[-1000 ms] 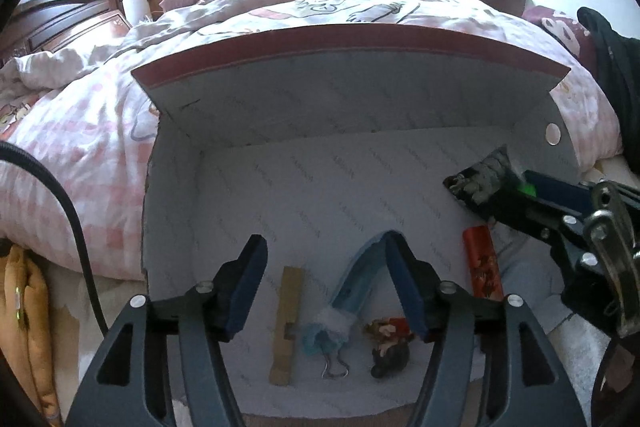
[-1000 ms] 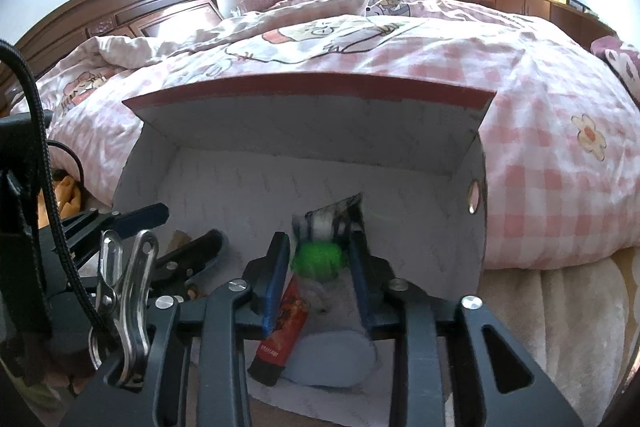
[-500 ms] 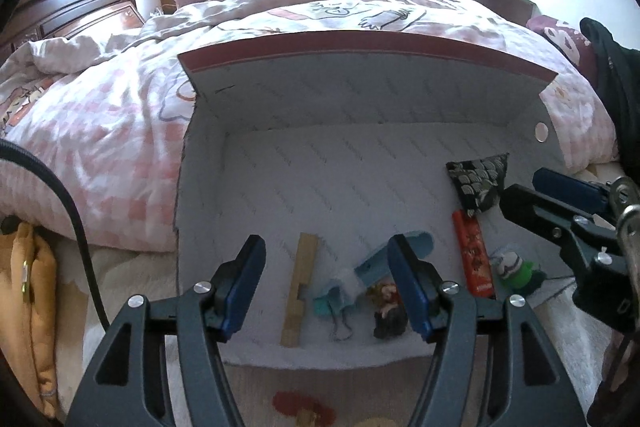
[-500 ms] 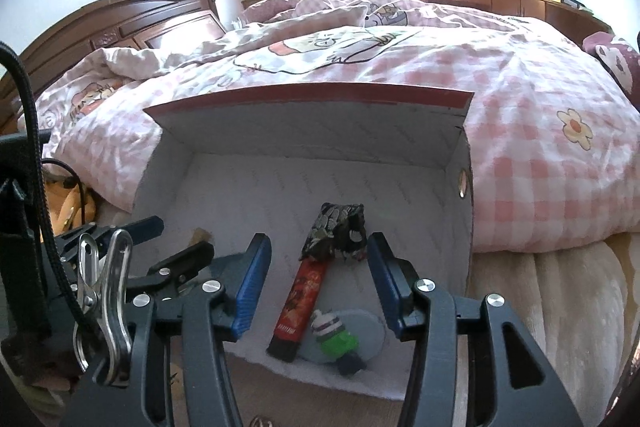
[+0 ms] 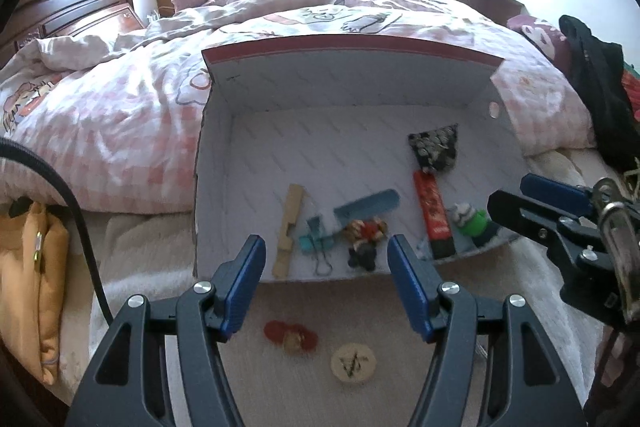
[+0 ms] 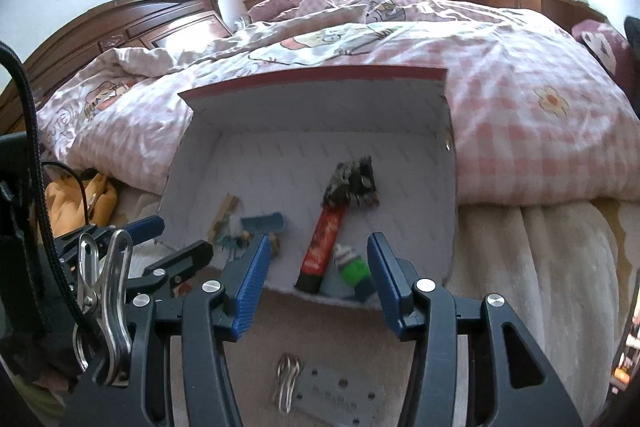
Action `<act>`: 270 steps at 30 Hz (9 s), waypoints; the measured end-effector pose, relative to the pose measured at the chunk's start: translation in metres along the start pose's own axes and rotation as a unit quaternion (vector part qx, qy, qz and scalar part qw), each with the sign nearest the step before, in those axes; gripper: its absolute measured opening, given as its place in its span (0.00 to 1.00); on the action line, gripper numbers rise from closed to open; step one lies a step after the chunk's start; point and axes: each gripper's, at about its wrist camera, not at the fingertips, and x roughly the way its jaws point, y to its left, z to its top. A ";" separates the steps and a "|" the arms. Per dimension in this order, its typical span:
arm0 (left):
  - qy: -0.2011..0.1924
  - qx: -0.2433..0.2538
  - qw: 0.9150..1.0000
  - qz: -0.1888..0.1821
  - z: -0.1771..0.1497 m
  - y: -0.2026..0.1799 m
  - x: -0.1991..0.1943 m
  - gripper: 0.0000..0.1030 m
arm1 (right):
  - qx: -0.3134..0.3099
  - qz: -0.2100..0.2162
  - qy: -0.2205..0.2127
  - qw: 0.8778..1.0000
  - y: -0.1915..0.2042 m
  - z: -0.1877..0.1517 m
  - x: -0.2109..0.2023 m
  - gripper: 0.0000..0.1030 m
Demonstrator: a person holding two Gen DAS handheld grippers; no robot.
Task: Organize objects
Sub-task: 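Withdraw both grippers from the box toward the remaining items, then close the left gripper on the round wooden disc while the right grips the silver spring clip, then carry the wooden disc and spring clip with both grippers over the shoebox, then open both grippers to drop the disc and clip into the box, then withdraw both grippers from the box toward the red toy and grey plate, then close the left gripper on the red toy while the right grips the grey perforated plate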
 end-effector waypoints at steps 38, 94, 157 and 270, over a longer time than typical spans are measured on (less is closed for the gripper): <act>0.063 -0.032 0.997 -0.025 -0.081 -0.012 0.013 0.46 | 0.045 -0.008 0.073 0.996 -0.017 -0.089 -0.018 0.50; 0.055 -0.068 0.996 -0.016 -0.115 0.037 -0.020 0.30 | -0.044 0.022 0.087 0.995 0.047 -0.098 0.024 0.20; -0.011 -0.013 1.000 -0.008 0.054 0.021 0.071 0.30 | 0.005 -0.006 0.014 1.000 -0.014 0.015 0.043 0.20; 0.051 -0.044 0.998 -0.018 -0.074 0.043 0.003 0.38 | 0.052 -0.040 0.095 0.993 -0.003 -0.096 0.002 0.86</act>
